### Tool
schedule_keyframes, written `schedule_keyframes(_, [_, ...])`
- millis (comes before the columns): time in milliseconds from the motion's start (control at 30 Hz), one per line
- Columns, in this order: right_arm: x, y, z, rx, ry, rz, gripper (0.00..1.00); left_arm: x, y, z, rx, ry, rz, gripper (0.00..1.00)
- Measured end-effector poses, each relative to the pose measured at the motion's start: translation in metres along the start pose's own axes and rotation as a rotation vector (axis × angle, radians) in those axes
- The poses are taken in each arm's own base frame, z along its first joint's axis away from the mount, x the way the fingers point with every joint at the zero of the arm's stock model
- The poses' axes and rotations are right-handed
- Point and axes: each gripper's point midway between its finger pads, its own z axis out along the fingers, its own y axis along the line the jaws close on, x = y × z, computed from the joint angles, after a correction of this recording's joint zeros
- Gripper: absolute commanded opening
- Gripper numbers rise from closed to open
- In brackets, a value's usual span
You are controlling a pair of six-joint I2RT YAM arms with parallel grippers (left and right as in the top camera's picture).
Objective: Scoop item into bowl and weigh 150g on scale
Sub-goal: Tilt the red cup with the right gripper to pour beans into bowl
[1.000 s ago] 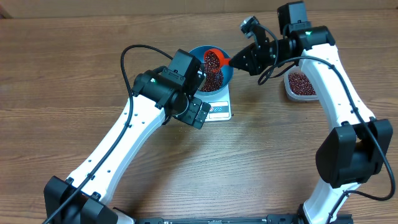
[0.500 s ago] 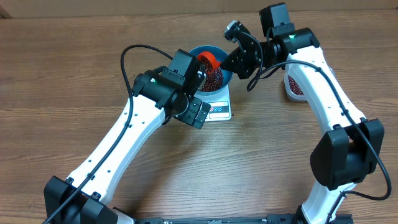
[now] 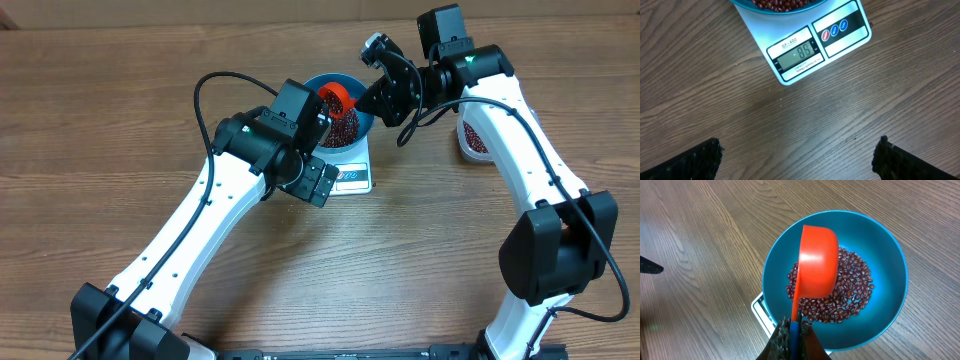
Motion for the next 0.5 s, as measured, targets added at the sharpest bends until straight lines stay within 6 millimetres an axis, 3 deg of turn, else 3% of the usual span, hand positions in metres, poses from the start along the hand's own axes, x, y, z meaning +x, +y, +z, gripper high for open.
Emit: schedule_keyframes(500, [0.002, -0.015, -0.003, 0.097, 0.024, -0.014, 0.04, 0.000, 0.000, 0.000, 0.000, 0.000, 0.000, 1.00])
